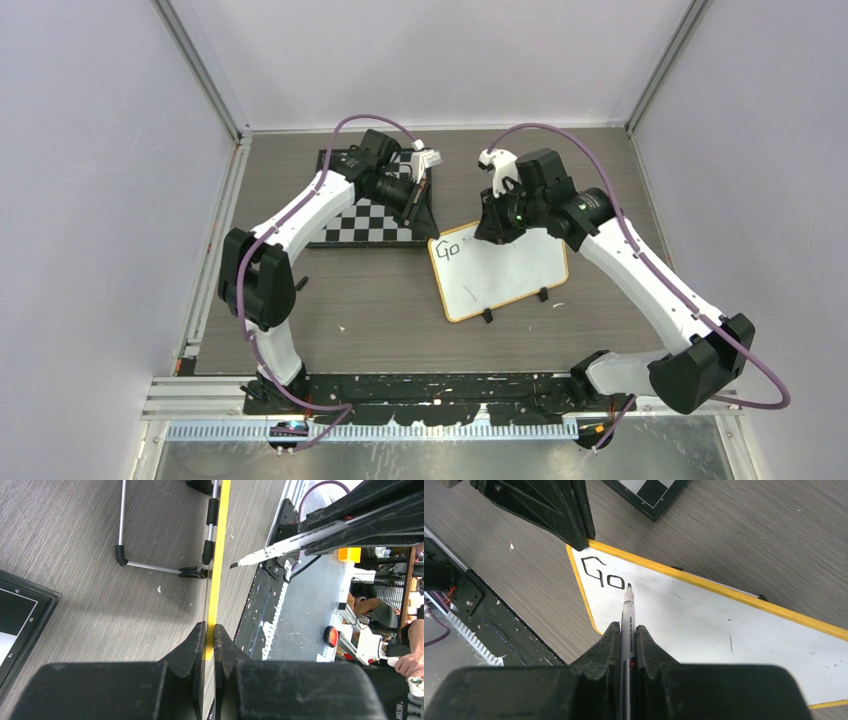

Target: Write a sentence on the whiteboard

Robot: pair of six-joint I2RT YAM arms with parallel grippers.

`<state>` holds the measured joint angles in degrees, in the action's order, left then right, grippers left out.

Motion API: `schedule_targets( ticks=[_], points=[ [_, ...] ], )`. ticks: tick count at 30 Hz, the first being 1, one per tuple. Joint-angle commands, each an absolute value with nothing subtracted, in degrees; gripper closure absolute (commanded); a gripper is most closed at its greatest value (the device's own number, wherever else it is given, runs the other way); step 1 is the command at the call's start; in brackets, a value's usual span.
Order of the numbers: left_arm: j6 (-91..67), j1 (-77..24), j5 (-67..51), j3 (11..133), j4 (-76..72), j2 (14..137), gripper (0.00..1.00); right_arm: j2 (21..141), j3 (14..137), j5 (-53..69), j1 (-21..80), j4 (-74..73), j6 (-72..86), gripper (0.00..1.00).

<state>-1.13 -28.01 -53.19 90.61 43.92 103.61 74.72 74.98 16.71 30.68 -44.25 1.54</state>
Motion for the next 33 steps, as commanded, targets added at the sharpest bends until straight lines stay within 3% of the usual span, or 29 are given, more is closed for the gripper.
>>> schedule_targets(
  ticks=[1,33],
  points=[
    [-1.6,-29.1,-53.7,90.0,44.2,102.6,1.0,72.7,74.7,15.2,30.4,-43.5,0.6,1.0],
    [-1.3,-29.1,-53.2,89.9,44.4,102.2,1.0,74.6,72.5,12.9,31.1,-43.0,-0.3,1.0]
  ],
)
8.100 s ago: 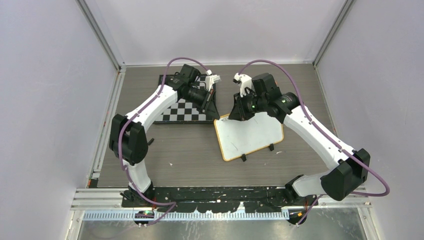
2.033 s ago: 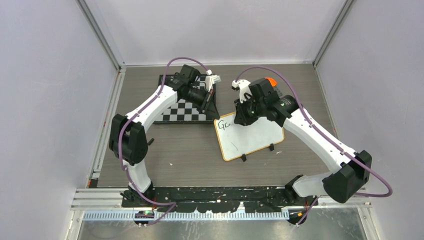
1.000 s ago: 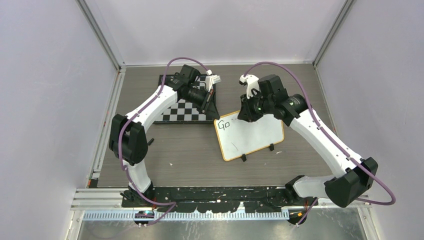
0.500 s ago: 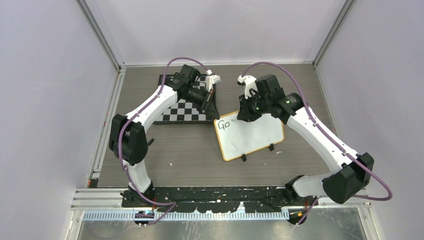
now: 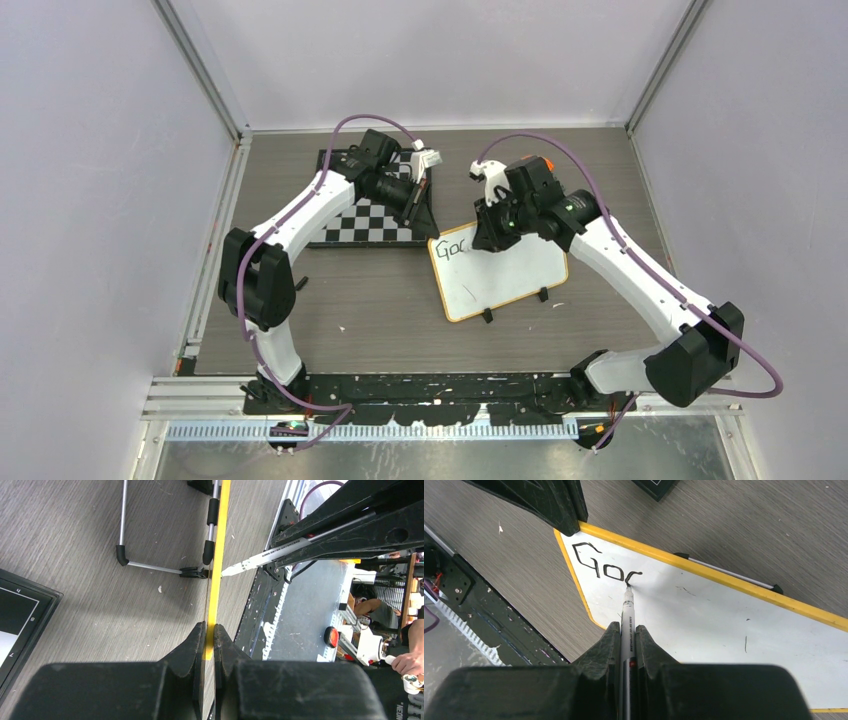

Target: Write a sentence on the whiteboard

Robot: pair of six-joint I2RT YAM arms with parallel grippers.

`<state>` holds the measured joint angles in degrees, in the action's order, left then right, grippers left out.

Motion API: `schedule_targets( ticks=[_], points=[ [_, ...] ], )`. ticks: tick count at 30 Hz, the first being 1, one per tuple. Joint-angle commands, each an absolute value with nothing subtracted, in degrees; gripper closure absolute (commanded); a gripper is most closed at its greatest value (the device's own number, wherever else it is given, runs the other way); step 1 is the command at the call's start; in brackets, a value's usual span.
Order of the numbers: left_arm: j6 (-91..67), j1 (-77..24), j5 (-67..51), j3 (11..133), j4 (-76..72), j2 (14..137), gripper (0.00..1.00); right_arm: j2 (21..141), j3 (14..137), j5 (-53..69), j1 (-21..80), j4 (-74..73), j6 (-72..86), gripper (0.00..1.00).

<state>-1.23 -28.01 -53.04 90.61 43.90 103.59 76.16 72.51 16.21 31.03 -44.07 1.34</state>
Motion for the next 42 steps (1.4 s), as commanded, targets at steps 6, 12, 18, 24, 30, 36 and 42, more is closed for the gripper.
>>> schedule_targets(
  ticks=[6,12,18,24,30,36,42],
  points=[
    [-1.4,-29.1,-53.3,89.9,44.4,102.1,1.0,74.2,74.2,8.8,30.7,-43.2,-1.0,1.0],
    [-1.4,-29.2,-53.3,89.7,44.4,101.9,1.0,75.0,75.9,9.9,30.7,-42.4,0.0,1.0],
    [-1.3,-29.2,-53.5,89.7,44.3,101.8,1.0,76.1,76.8,11.3,30.8,-41.6,1.5,1.0],
    [-1.3,-29.1,-53.5,89.6,44.3,101.9,1.0,76.6,77.4,12.5,31.3,-41.6,1.8,1.0],
    [-1.3,-29.1,-53.5,89.6,44.3,101.8,1.0,76.0,76.8,13.9,31.7,-41.6,1.5,1.0],
    [-1.2,-29.1,-53.4,89.5,44.3,101.6,1.0,74.2,76.3,14.9,30.7,-43.0,1.4,1.0],
    [-1.3,-29.2,-53.6,89.5,44.3,101.6,1.0,72.0,74.4,13.9,29.9,-44.6,0.5,1.0]
  ],
)
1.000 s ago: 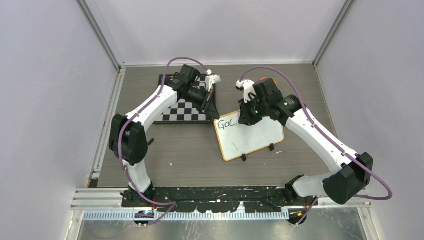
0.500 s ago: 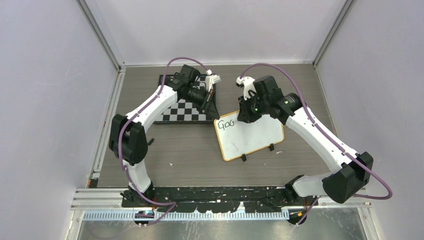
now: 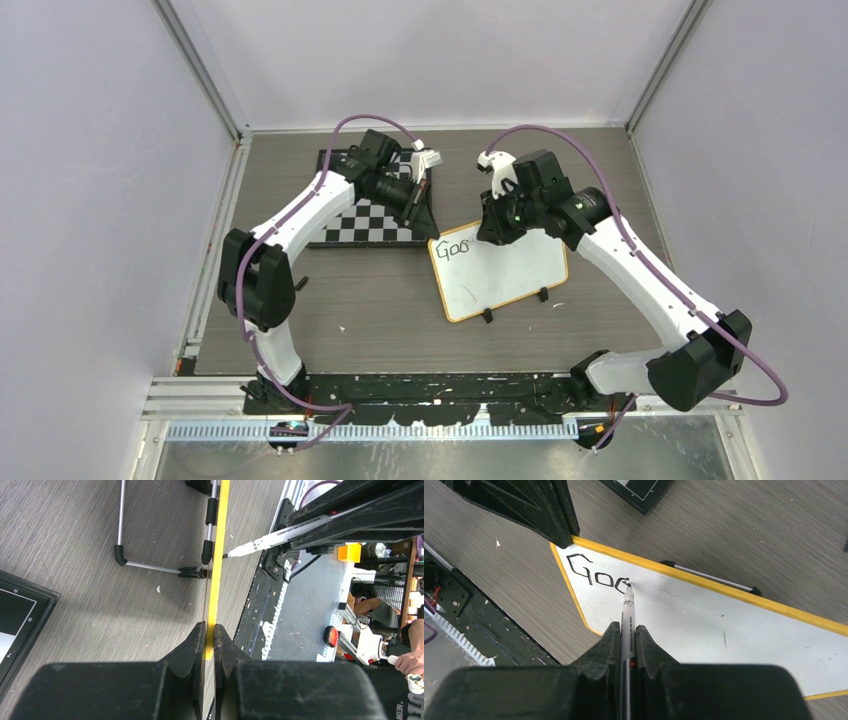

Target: Write a sentence on the whiteboard

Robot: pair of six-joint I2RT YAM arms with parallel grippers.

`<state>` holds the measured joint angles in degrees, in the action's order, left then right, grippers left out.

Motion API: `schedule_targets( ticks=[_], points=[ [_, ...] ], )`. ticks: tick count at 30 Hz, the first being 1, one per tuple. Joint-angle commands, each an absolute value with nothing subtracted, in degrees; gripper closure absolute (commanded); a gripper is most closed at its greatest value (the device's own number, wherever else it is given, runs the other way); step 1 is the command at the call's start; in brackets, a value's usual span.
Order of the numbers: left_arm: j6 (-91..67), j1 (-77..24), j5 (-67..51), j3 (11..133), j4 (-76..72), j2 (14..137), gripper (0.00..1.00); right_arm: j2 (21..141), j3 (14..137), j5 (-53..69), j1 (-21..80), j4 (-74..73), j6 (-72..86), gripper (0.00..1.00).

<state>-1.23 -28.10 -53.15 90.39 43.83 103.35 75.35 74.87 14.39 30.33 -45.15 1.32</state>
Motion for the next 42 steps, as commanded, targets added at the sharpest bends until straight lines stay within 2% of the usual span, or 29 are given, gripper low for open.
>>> schedule_targets(
  ticks=[1,11,24,42],
  points=[
    [-1.3,-29.2,-53.6,89.6,44.3,101.6,1.0,72.0,74.1,13.3,29.9,-44.6,0.3,1.0],
    [-1.4,-29.2,-53.7,89.6,44.2,101.7,1.0,74.7,75.4,9.5,29.9,-44.0,0.6,1.0],
    [-1.3,-29.2,-54.4,90.2,44.3,102.6,1.0,75.5,75.5,12.5,30.2,-42.5,1.1,1.0],
    [-1.1,-29.2,-54.2,90.2,44.6,102.7,1.0,74.0,72.9,9.0,30.3,-44.4,-1.9,1.0]
  ],
)
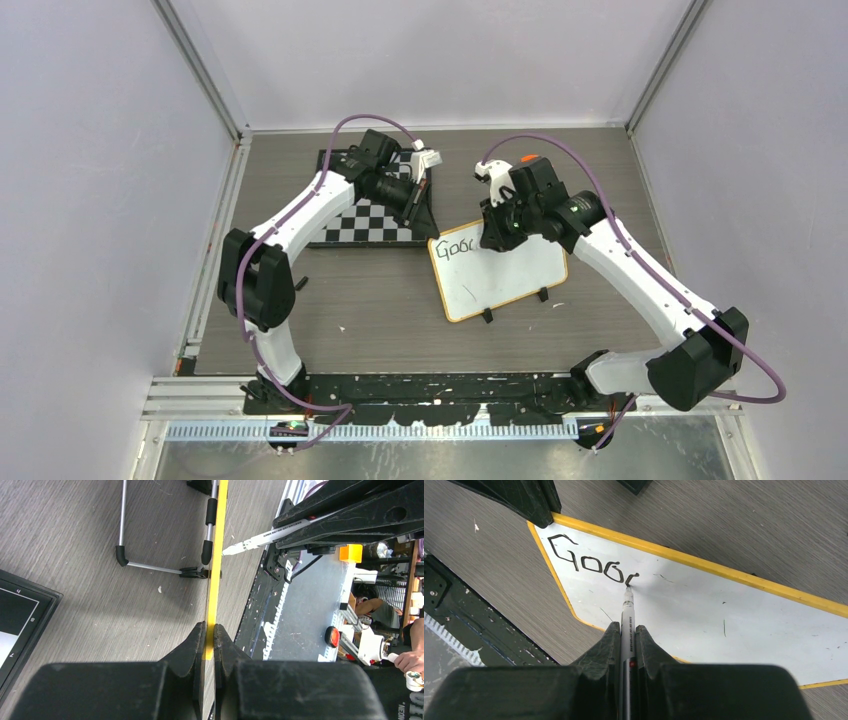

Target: Write a sentence on the whiteboard

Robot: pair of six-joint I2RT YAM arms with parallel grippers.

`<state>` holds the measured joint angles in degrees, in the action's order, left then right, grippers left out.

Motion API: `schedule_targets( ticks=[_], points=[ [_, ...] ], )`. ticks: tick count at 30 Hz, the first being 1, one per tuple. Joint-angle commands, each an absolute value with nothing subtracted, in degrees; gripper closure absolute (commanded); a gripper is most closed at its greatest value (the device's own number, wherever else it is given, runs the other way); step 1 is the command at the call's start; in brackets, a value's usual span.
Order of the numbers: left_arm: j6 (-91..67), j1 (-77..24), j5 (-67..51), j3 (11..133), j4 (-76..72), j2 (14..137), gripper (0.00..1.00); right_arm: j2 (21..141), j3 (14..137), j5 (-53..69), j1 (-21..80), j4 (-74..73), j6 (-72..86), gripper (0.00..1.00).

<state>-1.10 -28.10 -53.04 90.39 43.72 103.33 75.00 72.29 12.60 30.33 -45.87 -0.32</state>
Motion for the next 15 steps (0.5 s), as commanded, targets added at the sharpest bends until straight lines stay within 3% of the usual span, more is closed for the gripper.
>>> schedule_targets(
  ticks=[1,15],
  points=[
    [-1.1,-29.2,-54.1,90.2,44.5,102.7,1.0,74.0,73.2,8.6,30.1,-44.4,-2.0,1.0],
    [-1.1,-29.2,-54.2,90.2,44.5,102.5,1.0,76.5,79.2,7.9,29.4,-43.4,-1.0,1.0]
  ],
)
